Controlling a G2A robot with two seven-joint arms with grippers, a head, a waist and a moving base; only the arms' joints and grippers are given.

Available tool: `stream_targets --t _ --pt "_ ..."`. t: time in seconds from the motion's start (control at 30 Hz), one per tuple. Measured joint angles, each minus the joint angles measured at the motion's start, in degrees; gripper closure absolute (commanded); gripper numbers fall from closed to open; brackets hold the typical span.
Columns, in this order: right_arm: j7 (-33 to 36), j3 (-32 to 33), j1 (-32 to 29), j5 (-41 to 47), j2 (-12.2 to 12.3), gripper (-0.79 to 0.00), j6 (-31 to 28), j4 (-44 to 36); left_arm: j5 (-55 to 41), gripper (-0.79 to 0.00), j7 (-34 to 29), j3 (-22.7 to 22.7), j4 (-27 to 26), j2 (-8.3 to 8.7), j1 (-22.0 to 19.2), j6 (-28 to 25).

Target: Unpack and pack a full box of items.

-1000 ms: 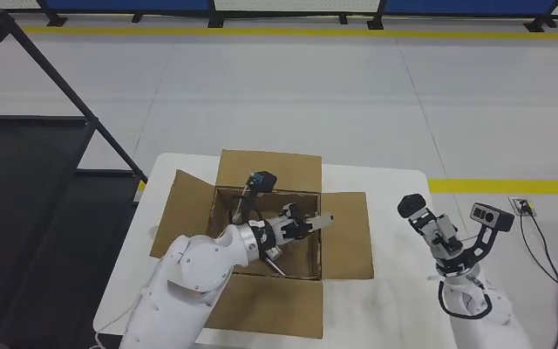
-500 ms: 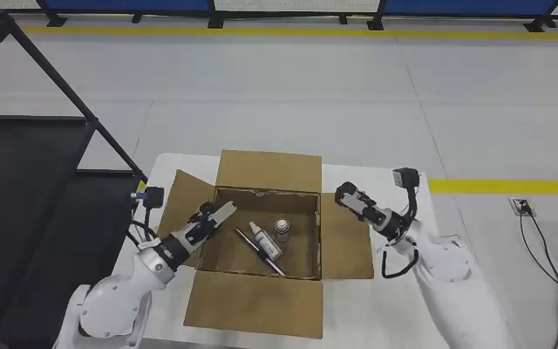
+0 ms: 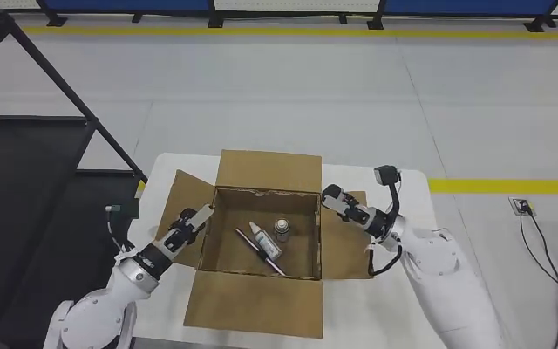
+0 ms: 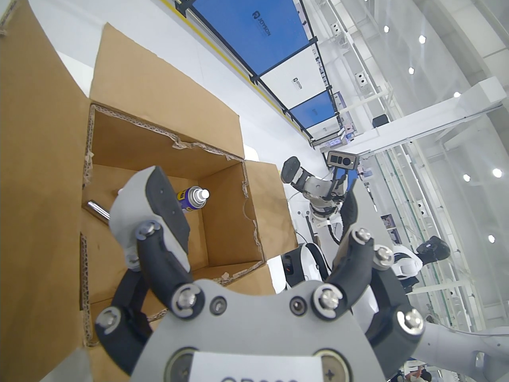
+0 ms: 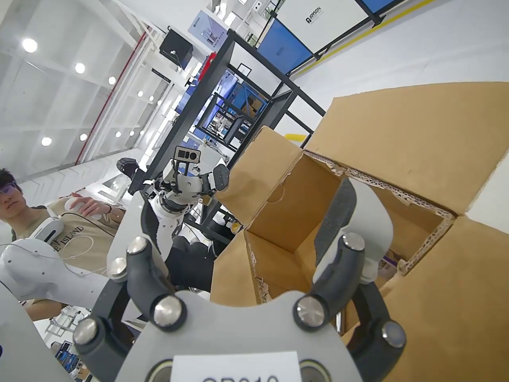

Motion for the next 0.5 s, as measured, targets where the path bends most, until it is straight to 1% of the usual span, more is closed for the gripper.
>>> stream_targets --t 0.07,0.1,0.13,0.27,0.43,0.5 --pt "-0.09 -1.26 0.04 -2.76 0.0 -0.785 -0.36 -1.79 0.0 -0.785 0.0 0.0 0.0 0.0 0.0 0.0" --pt "-0.06 -2.02 0.44 -5.65 0.03 -0.785 0.16 -2.66 0.0 -0.785 0.0 0.0 0.0 0.0 0.0 0.0" --pt "0.15 -3.45 1.17 -10.67 0.01 -0.785 2.12 -4.21 -0.13 -0.785 0.24 0.02 0.09 -0.01 0.12 0.15" --pt "3.61 -9.63 4.42 -25.39 -0.49 -0.785 9.03 -7.67 -1.67 -0.785 2.63 -0.65 0.55 -0.01 1.03 1.56" --pt "8.87 -18.74 9.96 -37.82 -1.87 -0.785 14.94 -6.65 -5.73 -0.785 4.15 -4.32 0.42 0.2 2.57 2.32" --pt "9.71 -21.58 11.9 -40.53 -2.56 -0.785 17.43 -5.58 -7.14 -0.785 4.55 -5.77 0.31 0.28 3.3 2.07"
